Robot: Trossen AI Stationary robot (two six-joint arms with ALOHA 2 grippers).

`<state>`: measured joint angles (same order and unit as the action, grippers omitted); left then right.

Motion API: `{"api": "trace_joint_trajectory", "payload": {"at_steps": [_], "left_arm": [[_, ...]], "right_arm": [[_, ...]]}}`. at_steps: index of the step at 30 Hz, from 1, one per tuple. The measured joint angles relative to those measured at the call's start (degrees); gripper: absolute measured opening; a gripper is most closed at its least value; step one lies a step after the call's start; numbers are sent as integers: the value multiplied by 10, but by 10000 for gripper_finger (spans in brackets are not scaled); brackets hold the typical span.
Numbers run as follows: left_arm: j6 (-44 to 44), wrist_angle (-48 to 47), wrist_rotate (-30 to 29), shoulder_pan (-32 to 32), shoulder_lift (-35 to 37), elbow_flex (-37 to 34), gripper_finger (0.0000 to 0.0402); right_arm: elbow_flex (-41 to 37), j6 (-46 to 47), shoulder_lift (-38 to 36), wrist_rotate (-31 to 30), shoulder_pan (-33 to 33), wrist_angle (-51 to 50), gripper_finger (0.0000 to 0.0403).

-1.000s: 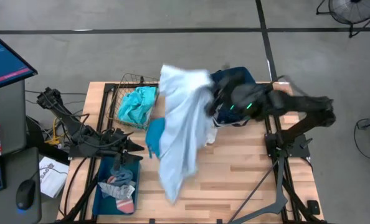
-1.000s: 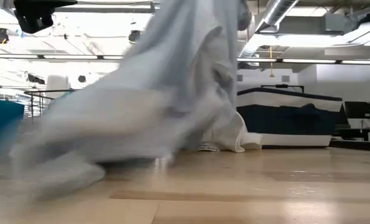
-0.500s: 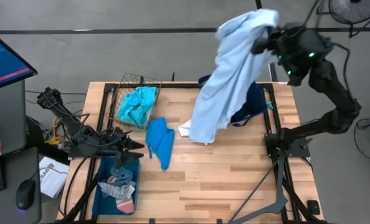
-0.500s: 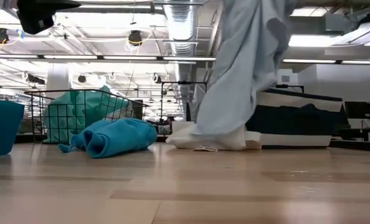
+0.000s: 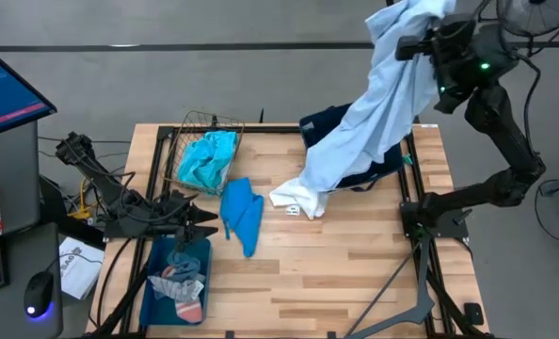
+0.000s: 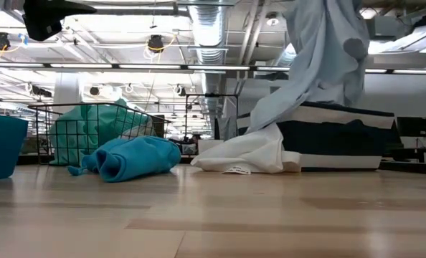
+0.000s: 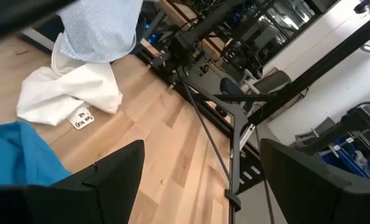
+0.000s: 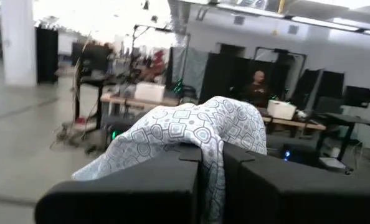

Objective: Pick & Place Cloths
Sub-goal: Put the blue polo shirt into the blue laundry bin

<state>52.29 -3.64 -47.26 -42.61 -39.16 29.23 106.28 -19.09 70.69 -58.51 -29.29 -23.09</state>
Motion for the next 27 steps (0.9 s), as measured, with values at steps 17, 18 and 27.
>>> {"api": "trace_joint_trajectory", "payload": {"at_steps": [17, 18, 27], "left_arm": [[0, -2, -16, 0, 0, 0, 301], [0, -2, -16, 0, 0, 0, 301], [0, -4, -15, 0, 0, 0, 301]], "right_arm": [[-233, 348, 48, 198, 98, -167, 9], [-251, 361, 48, 211, 106, -167, 9], [-343, 558, 19, 124, 111, -378, 6]]}}
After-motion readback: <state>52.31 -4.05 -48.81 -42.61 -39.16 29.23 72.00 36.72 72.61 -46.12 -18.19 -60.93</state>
